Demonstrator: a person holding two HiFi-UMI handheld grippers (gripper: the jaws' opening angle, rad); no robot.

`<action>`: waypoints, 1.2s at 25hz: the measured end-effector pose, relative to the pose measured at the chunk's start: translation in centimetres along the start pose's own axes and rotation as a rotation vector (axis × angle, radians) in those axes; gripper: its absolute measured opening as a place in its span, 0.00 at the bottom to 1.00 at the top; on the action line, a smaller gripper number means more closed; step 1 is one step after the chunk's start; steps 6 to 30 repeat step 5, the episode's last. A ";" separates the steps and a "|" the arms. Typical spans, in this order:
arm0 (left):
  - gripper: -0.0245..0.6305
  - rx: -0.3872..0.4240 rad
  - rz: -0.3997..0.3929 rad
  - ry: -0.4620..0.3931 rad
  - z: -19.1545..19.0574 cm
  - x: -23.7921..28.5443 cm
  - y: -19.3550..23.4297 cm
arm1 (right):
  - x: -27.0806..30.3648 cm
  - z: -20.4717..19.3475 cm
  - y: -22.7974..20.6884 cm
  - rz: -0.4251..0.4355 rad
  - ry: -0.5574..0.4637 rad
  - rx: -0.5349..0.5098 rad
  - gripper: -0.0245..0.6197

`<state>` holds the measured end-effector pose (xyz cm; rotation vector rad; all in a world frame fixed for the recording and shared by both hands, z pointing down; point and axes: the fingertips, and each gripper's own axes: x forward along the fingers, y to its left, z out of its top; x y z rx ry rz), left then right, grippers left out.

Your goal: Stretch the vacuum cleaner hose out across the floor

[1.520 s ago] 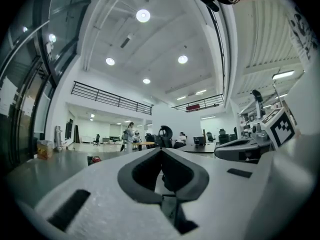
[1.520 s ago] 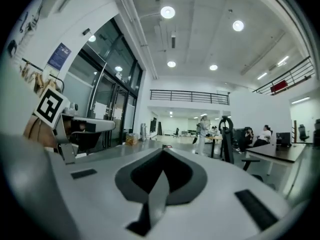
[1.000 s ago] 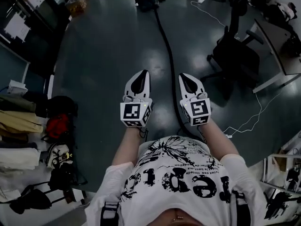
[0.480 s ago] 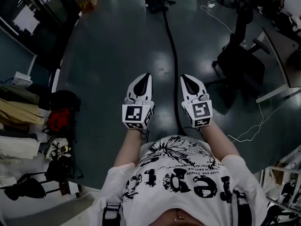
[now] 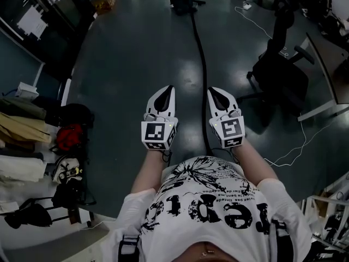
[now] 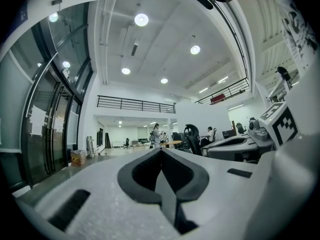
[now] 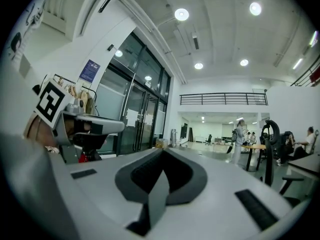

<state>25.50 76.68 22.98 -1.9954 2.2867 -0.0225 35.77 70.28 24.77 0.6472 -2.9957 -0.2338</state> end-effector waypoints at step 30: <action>0.04 0.000 0.001 0.000 0.2 0.8 -0.4 | 0.1 0.0 -0.7 0.007 -0.006 -0.006 0.04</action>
